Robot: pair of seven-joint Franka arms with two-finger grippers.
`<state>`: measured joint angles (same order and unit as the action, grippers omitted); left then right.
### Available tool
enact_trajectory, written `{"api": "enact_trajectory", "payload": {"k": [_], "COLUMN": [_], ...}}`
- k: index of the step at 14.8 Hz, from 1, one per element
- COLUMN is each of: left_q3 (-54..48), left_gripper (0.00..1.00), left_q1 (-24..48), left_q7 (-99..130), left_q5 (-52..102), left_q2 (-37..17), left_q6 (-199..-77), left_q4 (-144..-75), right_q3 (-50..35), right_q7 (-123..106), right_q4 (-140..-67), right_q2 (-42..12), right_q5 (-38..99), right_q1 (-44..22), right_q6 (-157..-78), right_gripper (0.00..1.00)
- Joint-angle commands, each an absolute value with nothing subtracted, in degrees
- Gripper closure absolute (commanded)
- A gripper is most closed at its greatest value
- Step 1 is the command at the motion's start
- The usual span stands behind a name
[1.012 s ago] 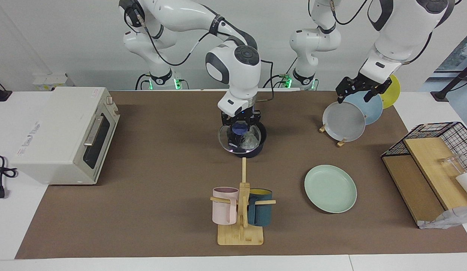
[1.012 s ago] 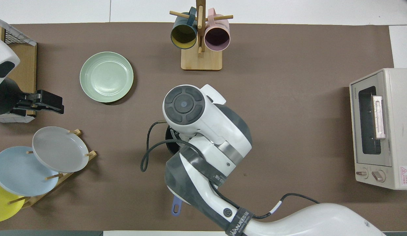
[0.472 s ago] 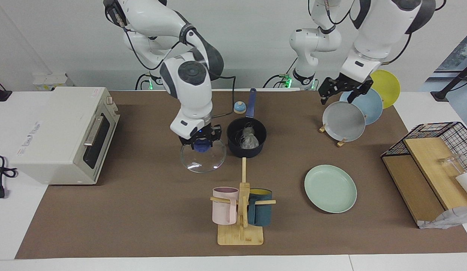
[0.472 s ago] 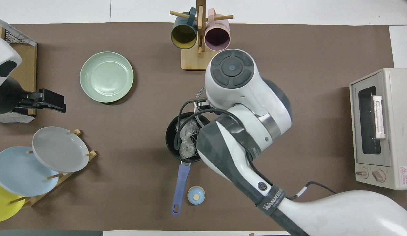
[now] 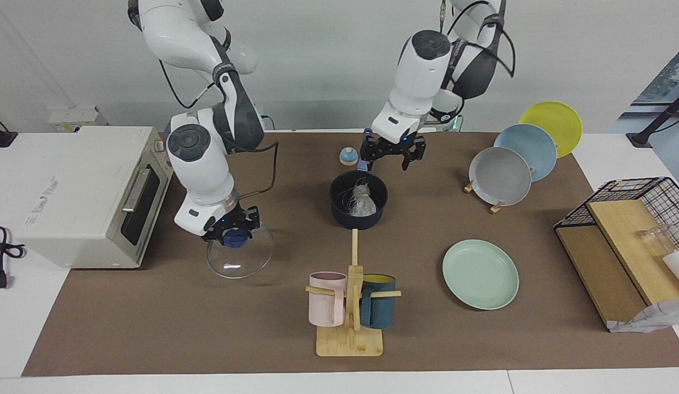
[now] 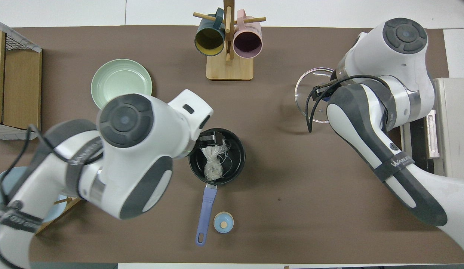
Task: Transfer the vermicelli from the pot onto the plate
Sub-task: 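Carry the lid away with the right gripper while the left gripper reaches the pot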
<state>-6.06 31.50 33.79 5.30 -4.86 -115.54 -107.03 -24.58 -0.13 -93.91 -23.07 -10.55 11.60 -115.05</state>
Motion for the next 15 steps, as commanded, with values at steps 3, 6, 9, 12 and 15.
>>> {"api": "enact_trajectory", "payload": {"k": [3,6,9,12,15], "left_q3": [-4.9,-4.9,-5.0,-4.9,-4.9], "left_gripper": [0.00,0.00,0.00,0.00,0.00], "left_q1": [34.0,34.5,34.7,35.9,36.4], "left_q7": [33.1,33.6,33.8,34.3,35.2], "left_q5": [6.2,6.2,6.2,6.2,6.2], "left_q2": [-11.1,-12.4,-13.0,-13.5,-14.7], "left_q6": [-123.8,-125.8,-127.9,-128.2,-128.6], "left_q4": [-109.9,-110.8,-113.2,-113.8,-113.8], "right_q3": [-25.2,-25.2,-25.2,-25.2,-25.2], "right_q7": [-0.9,-0.9,-0.6,-0.5,-0.6], "right_q4": [-102.3,-103.3,-105.3,-107.4,-106.1], "right_q2": [-22.4,-23.1,-22.9,-22.5,-22.3], "right_q5": [-11.1,-11.1,-11.2,-11.1,-11.2], "right_q1": [14.2,15.5,15.7,15.8,15.8], "right_q6": [-122.5,-122.6,-123.8,-126.8,-125.3], "right_gripper": [0.42,0.42,0.38,0.19,0.00]}}
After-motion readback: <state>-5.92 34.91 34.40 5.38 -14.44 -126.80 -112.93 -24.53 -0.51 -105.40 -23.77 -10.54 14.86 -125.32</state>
